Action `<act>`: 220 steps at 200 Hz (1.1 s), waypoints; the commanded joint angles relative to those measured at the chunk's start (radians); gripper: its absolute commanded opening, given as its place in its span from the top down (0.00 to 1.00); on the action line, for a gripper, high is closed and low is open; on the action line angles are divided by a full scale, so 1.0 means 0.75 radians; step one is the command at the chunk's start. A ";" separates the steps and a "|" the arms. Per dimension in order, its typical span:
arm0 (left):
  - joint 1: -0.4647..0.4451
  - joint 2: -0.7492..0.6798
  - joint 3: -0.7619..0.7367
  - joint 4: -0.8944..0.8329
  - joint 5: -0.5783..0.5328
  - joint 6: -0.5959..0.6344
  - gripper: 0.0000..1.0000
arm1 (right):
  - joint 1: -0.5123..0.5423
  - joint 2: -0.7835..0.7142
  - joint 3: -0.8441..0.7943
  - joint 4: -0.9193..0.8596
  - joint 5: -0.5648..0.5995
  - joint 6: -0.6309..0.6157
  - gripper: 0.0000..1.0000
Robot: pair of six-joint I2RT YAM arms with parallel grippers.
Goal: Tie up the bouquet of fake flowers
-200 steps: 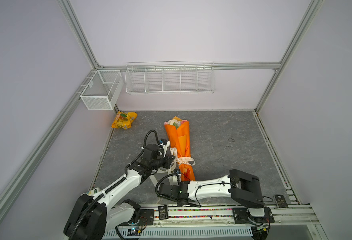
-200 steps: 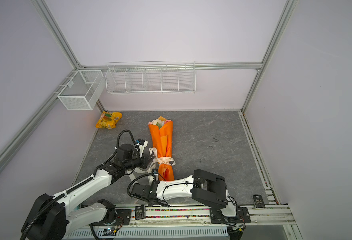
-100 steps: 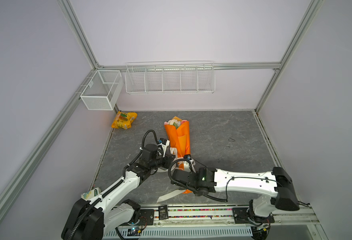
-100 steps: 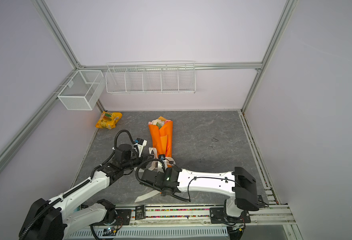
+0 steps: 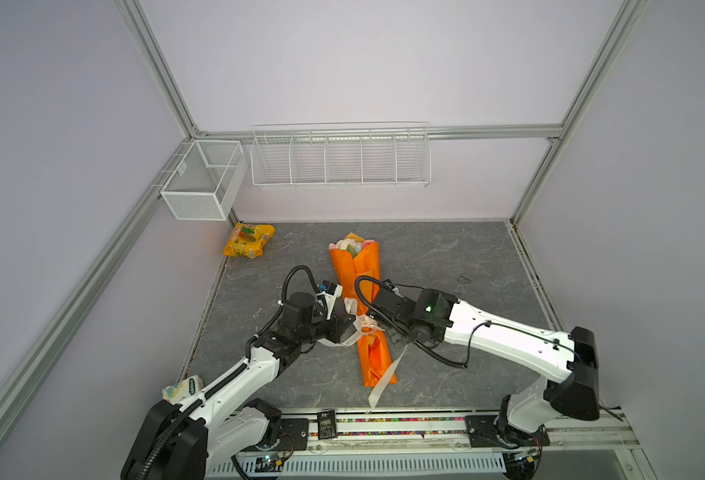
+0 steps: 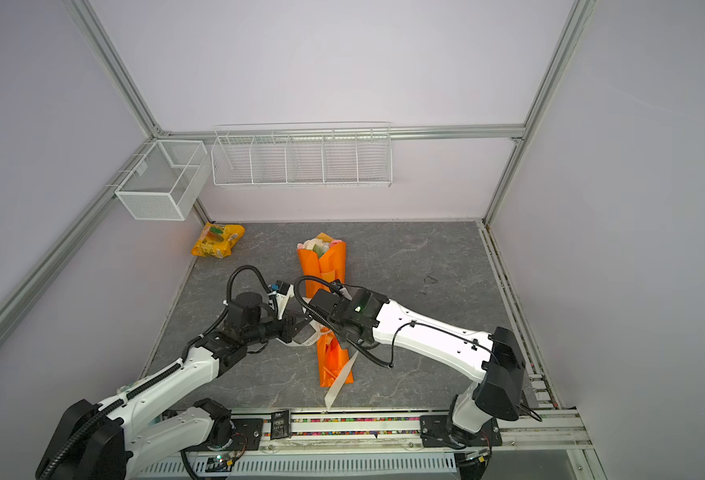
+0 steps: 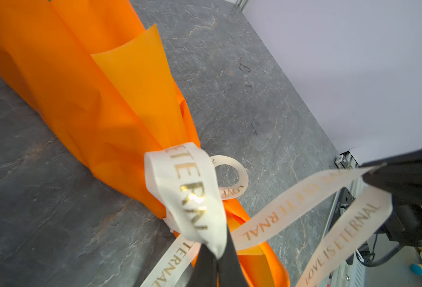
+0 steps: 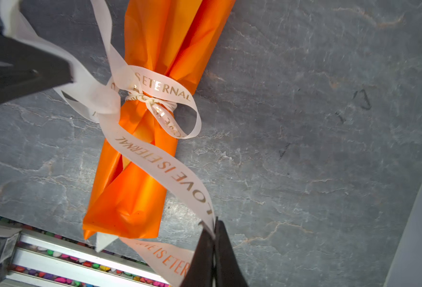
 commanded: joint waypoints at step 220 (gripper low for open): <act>0.003 -0.360 -0.419 -0.189 -0.074 -0.482 0.97 | -0.071 0.016 -0.467 0.291 -0.128 -0.016 0.88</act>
